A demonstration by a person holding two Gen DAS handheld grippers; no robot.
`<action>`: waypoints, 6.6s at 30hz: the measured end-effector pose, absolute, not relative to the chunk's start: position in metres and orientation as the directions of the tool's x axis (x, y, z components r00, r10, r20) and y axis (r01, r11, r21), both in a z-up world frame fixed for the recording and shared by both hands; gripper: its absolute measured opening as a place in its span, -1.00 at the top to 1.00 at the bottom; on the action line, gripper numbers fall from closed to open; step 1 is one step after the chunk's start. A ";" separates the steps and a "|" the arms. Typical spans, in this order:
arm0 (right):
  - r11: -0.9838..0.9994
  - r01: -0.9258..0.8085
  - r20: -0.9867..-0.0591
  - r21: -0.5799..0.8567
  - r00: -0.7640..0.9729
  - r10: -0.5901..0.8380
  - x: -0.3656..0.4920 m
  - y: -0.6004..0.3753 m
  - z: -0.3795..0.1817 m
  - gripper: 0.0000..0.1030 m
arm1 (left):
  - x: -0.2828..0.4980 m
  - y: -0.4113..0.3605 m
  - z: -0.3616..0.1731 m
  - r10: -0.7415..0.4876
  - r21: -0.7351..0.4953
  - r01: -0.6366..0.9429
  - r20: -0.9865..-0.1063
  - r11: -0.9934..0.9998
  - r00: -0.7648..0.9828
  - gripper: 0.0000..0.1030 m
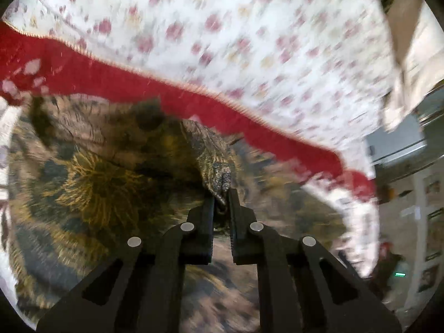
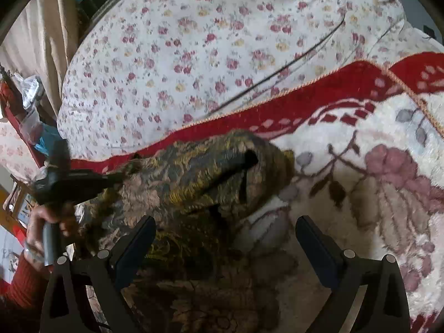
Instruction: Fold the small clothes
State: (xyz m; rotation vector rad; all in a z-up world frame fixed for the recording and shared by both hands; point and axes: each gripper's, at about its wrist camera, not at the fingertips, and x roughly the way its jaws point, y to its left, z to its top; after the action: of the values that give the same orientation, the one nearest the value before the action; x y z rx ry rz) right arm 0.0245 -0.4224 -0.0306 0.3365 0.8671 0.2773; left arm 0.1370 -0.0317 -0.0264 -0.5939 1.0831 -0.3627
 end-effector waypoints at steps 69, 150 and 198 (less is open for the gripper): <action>0.931 -0.081 -0.788 0.356 0.510 0.345 0.120 -0.399 -0.070 -0.22 | 0.046 0.061 -0.068 -0.282 -0.383 -0.088 -0.799 0.920 0.531 0.14; 0.863 0.053 -0.849 0.503 0.218 0.482 -0.168 -0.419 -0.084 -0.74 | -0.204 0.047 -0.061 -0.580 -0.604 0.072 -0.717 0.794 0.387 0.92; 0.880 -0.035 -0.872 0.474 0.119 0.475 -0.138 -0.401 -0.130 0.33 | -0.181 0.068 -0.112 -0.441 -0.511 -0.142 -0.827 0.848 0.348 -0.40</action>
State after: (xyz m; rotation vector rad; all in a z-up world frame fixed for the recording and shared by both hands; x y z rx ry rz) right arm -0.1377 -0.4010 -0.1298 0.3787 1.4107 0.3859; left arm -0.1807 0.0684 -0.1122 -0.5596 1.2165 -0.2072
